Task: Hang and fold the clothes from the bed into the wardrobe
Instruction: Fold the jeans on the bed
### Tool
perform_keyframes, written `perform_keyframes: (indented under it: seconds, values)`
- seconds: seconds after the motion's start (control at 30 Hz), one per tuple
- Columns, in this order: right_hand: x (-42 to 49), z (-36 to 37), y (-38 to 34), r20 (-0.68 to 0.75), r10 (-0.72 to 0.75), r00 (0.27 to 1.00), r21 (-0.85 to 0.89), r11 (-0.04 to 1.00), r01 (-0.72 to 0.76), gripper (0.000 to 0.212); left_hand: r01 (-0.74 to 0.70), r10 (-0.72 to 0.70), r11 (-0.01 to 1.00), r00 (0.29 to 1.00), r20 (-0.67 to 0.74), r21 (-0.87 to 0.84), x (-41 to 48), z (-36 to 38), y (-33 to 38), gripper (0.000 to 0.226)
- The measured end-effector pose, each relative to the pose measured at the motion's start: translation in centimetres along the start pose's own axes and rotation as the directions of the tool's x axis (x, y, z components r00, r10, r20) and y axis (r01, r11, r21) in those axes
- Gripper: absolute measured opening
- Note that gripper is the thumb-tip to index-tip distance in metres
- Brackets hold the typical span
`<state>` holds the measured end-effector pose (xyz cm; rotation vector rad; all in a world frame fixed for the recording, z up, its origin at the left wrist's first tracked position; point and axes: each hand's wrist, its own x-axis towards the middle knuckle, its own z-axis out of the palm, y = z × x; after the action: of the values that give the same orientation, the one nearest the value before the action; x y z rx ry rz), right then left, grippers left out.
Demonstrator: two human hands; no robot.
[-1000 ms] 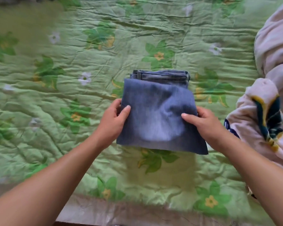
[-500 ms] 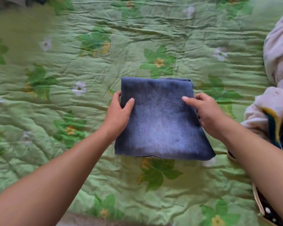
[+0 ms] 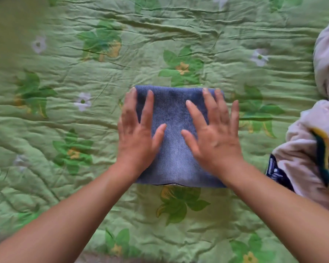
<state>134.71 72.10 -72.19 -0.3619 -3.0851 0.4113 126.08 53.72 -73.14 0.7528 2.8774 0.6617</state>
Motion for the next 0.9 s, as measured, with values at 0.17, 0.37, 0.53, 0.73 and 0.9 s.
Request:
perform_keyframes:
  seconds: [0.17,0.37,0.53,0.73,0.9]
  values:
    - [-4.1,4.5,2.4,0.208,0.011,0.978,-0.120,0.993,0.014,0.080,-0.169,0.122,0.973,0.953,0.276,0.155,-4.2,2.7,-1.9,0.074]
    - [-3.5,5.8,2.8,0.228,0.012,0.974,-0.085,0.996,0.008,0.082,-0.175,0.116,0.968,0.949,0.293,0.183,-3.8,3.6,-2.6,0.076]
    - [-0.7,3.4,2.6,0.094,-0.046,0.995,-0.028,0.998,0.049,0.074,-0.189,0.153,0.964,0.969,0.192,0.187,-1.3,1.9,-2.3,0.075]
    - [8.3,3.7,4.3,0.332,0.057,0.942,-0.105,0.994,-0.023,0.079,-0.117,0.023,0.963,0.934,0.356,0.244,7.3,2.4,-2.4,0.073]
    - [7.5,2.8,4.1,0.393,0.072,0.917,-0.070,0.996,-0.048,0.082,-0.138,0.022,0.959,0.907,0.421,0.248,7.9,1.0,-2.1,0.072]
